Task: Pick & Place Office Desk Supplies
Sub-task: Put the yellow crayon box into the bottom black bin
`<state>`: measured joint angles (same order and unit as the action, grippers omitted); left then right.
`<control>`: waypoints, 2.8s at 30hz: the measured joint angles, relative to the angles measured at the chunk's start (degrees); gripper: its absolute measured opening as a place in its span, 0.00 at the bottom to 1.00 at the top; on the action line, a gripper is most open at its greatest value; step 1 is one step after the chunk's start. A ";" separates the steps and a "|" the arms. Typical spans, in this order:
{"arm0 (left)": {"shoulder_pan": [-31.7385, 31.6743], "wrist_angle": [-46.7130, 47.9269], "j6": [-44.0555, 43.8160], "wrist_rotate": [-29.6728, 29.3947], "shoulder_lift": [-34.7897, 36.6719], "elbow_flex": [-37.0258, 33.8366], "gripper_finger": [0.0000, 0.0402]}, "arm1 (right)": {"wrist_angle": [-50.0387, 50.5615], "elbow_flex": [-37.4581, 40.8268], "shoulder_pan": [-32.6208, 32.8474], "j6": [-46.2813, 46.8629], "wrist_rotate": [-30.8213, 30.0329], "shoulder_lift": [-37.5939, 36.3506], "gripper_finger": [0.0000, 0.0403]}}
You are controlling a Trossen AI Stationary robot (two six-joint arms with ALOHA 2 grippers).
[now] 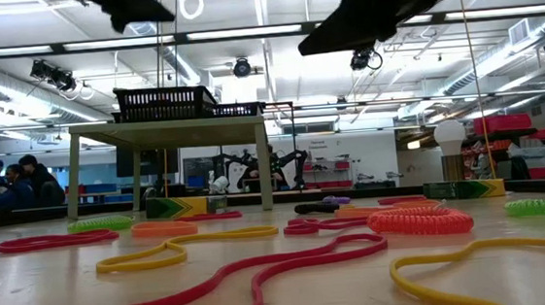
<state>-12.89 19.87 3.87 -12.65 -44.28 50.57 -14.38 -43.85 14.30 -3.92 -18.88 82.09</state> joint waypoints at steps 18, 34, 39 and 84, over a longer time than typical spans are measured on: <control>32.57 0.41 -2.54 -18.65 -22.23 -0.04 0.02 | -8.61 10.60 4.86 4.19 -7.15 -0.06 0.02; 41.25 -2.21 -6.22 -18.24 -29.13 -0.55 0.02 | -8.44 10.60 4.82 4.11 -6.67 -0.07 0.02; 46.22 -4.47 -11.97 -19.37 -29.13 -5.84 0.02 | -8.42 10.60 4.82 4.11 -6.68 -0.07 0.02; 52.22 -56.20 -18.49 -32.36 -29.54 -34.32 0.03 | -8.40 10.60 4.82 4.08 -6.68 -0.05 0.02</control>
<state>39.33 -36.33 -14.62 -45.01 -73.81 16.25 -22.79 -33.26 19.11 0.15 -25.56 82.04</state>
